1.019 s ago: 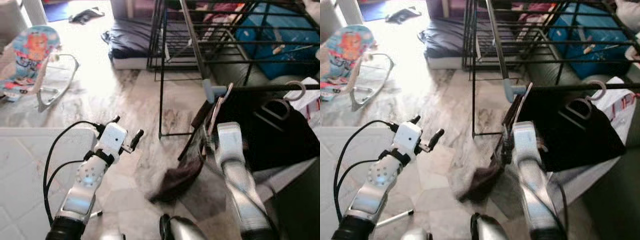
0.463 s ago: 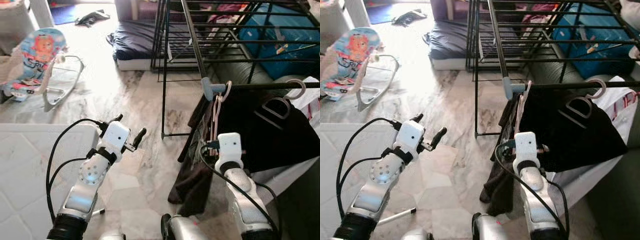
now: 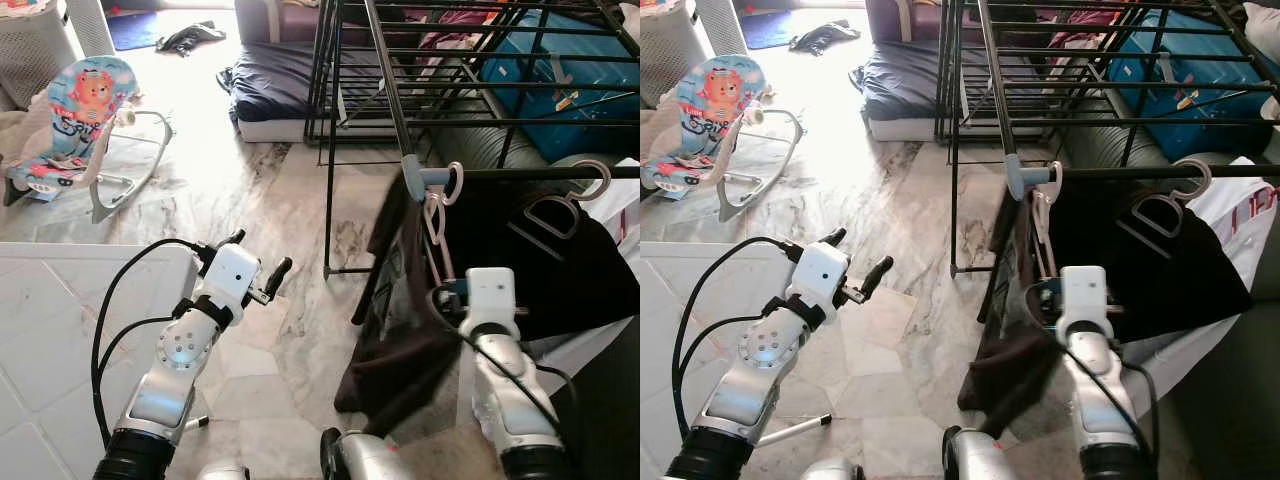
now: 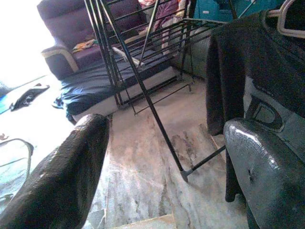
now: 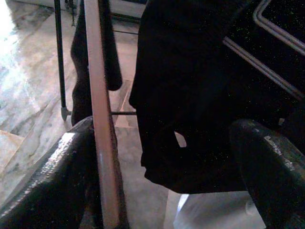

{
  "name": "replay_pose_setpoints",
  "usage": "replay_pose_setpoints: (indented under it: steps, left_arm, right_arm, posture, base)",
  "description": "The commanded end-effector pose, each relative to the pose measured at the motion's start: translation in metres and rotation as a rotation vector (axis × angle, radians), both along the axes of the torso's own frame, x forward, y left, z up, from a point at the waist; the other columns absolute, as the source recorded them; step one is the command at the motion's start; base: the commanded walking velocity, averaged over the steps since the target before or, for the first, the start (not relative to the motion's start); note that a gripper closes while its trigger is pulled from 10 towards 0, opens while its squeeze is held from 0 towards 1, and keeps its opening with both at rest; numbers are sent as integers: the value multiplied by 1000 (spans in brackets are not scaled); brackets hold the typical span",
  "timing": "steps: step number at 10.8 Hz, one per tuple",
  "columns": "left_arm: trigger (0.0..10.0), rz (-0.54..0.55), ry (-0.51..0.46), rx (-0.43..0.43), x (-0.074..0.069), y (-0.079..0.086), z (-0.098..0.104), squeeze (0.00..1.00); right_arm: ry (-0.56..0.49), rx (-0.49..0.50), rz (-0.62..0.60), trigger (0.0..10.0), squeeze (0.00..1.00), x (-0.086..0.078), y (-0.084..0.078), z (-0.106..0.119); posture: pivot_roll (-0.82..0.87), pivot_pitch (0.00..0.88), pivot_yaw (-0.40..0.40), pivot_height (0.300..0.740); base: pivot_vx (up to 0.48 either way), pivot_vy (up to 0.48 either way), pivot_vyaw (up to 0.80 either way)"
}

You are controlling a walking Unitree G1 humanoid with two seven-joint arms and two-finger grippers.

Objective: Hang hanger

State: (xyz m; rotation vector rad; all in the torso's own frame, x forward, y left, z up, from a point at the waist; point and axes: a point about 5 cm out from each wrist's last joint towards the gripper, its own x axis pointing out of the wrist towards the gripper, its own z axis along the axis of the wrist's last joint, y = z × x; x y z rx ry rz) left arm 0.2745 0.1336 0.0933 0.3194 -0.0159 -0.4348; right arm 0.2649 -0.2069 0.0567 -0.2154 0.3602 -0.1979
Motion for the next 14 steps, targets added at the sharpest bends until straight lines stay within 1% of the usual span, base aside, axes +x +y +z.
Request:
replay_pose_setpoints:
  steps: [1,2,3,4,5,6,7,8,9,12,14]
  left_arm:
    - [10000,-10,15,10,-1,-3,-3,0]
    - [10000,-9,12,9,-1,-4,-2,0]
    - [10000,-5,14,11,-2,-3,-3,0]
    - [10000,-5,17,19,-3,-3,-4,0]
    - [10000,-4,16,22,-3,-2,-4,0]
    - [10000,-2,14,25,-2,-1,-3,0]
    - [10000,1,13,29,-2,0,-3,0]
    - [10000,1,14,30,-2,-1,-3,0]
    - [10000,-5,19,32,-3,-3,-4,0]
    - [10000,-21,21,50,-2,-5,-5,0]
    - [10000,-15,21,54,-2,-3,-5,0]
  right_arm:
    - [-8,-9,6,10000,0,6,0,2]
    - [-5,-8,7,10000,0,10,-1,2]
    - [-10,48,48,10000,0,21,3,2]
    - [3,65,102,10000,0,28,8,2]
    - [16,89,122,8275,0,34,9,2]
    - [6,93,138,10000,0,42,10,6]
    - [-18,93,132,10000,0,50,6,11]
    - [-20,98,133,5373,0,51,4,12]
    - [-20,105,133,0,0,52,2,10]
    - [-33,151,133,0,0,64,-2,16]
    - [-34,173,146,0,0,66,-3,17]
  posture:
    - [-26,87,-32,740]
    - [-24,89,-33,740]
    - [-22,89,-33,740]
    - [-20,92,-33,740]
    - [-16,92,-31,740]
    - [-15,92,-32,740]
    - [-9,90,-36,740]
    - [-11,90,-35,740]
    - [-11,93,-35,740]
    - [-12,89,-29,740]
    - [-12,89,-29,740]
  base:
    - [0,0,0]
    - [0,0,0]
    - [0,0,0]
    - [0,0,0]
    - [0,0,0]
    - [0,0,0]
    - [0,0,0]
    - [0,0,0]
    - [0,0,0]
    - [0,0,0]
    - [0,0,0]
